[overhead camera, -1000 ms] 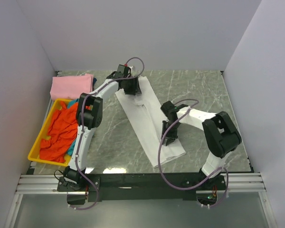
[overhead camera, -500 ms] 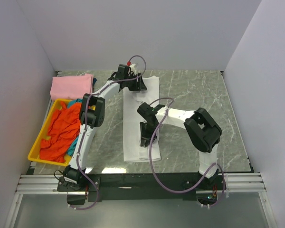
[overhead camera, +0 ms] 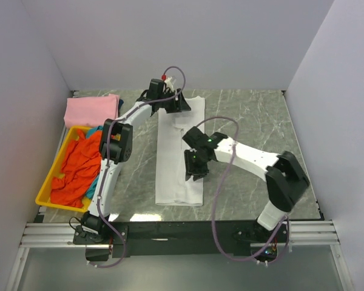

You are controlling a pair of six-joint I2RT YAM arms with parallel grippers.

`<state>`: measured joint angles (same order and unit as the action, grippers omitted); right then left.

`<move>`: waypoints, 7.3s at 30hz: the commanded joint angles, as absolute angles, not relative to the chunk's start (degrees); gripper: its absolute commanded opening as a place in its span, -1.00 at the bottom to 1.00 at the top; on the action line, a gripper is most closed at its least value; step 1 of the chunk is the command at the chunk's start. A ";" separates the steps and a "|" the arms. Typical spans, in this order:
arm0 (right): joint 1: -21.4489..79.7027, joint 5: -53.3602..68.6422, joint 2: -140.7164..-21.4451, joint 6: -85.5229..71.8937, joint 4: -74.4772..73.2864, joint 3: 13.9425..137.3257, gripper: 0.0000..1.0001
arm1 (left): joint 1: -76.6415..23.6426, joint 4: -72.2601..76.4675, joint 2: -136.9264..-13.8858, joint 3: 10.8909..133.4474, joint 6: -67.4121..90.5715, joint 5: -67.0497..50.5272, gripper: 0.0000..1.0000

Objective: Fold and stack the t-shirts
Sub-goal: Fold the tshirt

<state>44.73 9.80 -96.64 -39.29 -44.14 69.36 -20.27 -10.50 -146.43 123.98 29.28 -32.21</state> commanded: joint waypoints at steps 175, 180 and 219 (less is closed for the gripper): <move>46.14 9.76 -87.36 -39.37 -38.85 44.38 -0.56 | -38.50 -24.96 -82.09 32.17 44.47 -19.51 -0.74; 46.06 9.41 -86.31 -39.20 -39.46 45.09 -0.92 | -38.50 -24.96 -82.18 33.57 44.12 -19.07 -0.99; 33.67 0.09 -98.60 -29.97 -54.32 79.09 -1.00 | -27.78 -32.26 -93.42 64.15 32.44 -12.65 -0.99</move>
<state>35.35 1.56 -96.66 -32.47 -53.63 74.59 -29.69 -33.58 -91.59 60.18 35.68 -11.51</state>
